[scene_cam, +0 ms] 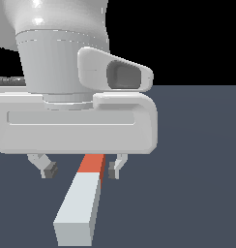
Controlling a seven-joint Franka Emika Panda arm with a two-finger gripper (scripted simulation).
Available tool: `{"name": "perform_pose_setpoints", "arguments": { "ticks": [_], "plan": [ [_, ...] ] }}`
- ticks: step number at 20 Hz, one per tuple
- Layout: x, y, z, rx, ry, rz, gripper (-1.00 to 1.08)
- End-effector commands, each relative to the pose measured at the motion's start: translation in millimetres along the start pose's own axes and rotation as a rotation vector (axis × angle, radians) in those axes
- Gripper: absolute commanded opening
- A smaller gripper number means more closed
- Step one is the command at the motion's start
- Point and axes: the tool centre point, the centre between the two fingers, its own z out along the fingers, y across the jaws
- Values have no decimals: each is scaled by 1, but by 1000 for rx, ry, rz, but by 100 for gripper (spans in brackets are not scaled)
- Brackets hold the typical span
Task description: Insert the peg into the horizontal hole in a box.
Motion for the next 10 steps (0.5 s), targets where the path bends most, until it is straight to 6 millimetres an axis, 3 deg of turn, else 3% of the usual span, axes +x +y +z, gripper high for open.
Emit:
{"name": "perform_pose_setpoints", "arguments": {
  "ticks": [1,10],
  "plan": [
    [-9,-2,5,0,1,1,100],
    [-11,-3,14,1,1,4,100]
  ]
}}
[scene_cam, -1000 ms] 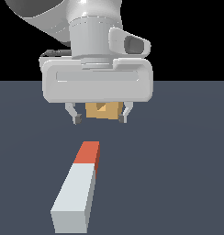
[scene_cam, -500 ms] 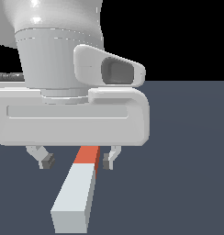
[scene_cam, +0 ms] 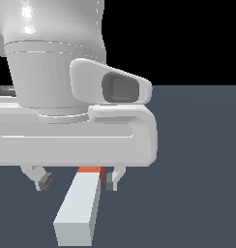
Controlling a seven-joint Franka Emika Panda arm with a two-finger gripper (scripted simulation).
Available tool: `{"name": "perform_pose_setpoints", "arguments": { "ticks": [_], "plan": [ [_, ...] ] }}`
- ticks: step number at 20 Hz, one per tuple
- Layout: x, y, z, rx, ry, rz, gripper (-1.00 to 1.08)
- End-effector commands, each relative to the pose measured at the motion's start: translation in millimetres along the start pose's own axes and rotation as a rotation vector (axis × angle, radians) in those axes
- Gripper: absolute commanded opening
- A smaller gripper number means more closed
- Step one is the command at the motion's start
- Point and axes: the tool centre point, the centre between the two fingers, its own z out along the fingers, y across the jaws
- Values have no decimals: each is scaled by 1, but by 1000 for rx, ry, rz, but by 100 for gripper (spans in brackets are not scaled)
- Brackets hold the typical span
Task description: Insert the peg into the horizontal hole in a box.
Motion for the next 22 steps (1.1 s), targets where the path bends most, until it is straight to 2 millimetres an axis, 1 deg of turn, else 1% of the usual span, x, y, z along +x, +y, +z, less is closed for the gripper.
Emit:
{"name": "perform_pose_setpoints", "arguments": {
  "ticks": [1,7,10,13,14,22],
  "plan": [
    [0,-1,8,1,0,0,100],
    [-1,-1,36,1,1,0,100],
    [-1,0,44,0,1,-1,100],
    [-1,0,46,0,1,-1,100],
    [-1,0,46,0,1,-1,-100],
    [-1,0,46,0,1,-1,-100]
  ]
}}
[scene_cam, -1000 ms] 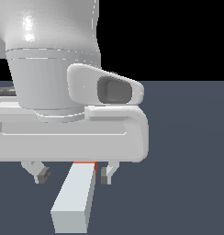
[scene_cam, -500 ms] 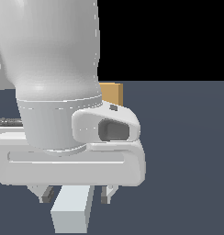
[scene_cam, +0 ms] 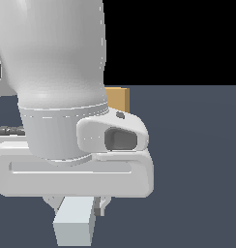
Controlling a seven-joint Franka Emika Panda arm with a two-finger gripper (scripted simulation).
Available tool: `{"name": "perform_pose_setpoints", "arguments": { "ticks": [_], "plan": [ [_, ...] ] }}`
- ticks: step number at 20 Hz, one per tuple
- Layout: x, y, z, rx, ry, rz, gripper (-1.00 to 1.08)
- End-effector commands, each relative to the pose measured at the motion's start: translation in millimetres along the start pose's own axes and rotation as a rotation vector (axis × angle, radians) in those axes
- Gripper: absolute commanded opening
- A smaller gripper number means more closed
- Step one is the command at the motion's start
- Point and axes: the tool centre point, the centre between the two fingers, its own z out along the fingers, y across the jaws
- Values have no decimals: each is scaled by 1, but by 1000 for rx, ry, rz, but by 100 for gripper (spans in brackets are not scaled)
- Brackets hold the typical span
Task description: Insert the peg into the horizontal hole in a box.
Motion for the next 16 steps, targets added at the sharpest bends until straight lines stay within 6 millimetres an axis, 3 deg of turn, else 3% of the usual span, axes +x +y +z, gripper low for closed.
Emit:
{"name": "perform_pose_setpoints", "arguments": {
  "ticks": [1,8,16],
  "plan": [
    [0,0,0,0,0,0,-100],
    [11,-3,-1,0,0,7,-100],
    [56,-13,-8,0,0,40,-100]
  ]
}}
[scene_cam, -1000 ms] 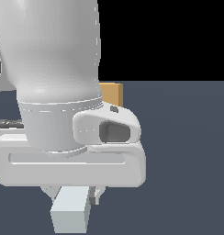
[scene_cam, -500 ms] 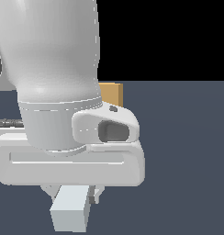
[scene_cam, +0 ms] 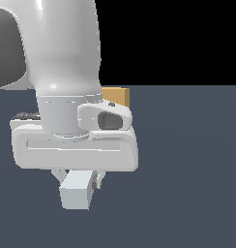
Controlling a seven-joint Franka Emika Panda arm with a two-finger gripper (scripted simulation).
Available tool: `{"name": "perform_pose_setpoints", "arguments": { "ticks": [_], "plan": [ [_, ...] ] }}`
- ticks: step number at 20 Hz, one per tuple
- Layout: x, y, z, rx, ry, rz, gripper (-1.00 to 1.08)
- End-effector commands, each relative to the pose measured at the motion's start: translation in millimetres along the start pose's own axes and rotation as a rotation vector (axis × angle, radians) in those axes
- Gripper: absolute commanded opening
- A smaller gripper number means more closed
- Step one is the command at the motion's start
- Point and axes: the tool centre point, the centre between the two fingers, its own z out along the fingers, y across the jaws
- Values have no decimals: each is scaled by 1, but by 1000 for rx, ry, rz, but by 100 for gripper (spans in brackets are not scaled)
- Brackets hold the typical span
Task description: Insert the peg into the horizontal hole in a box.
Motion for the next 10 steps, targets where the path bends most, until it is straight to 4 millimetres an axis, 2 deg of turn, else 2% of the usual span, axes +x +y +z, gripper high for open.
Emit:
{"name": "perform_pose_setpoints", "arguments": {
  "ticks": [1,10],
  "plan": [
    [19,-4,-4,-3,0,12,-100],
    [104,-21,-16,-3,0,73,-100]
  ]
}}
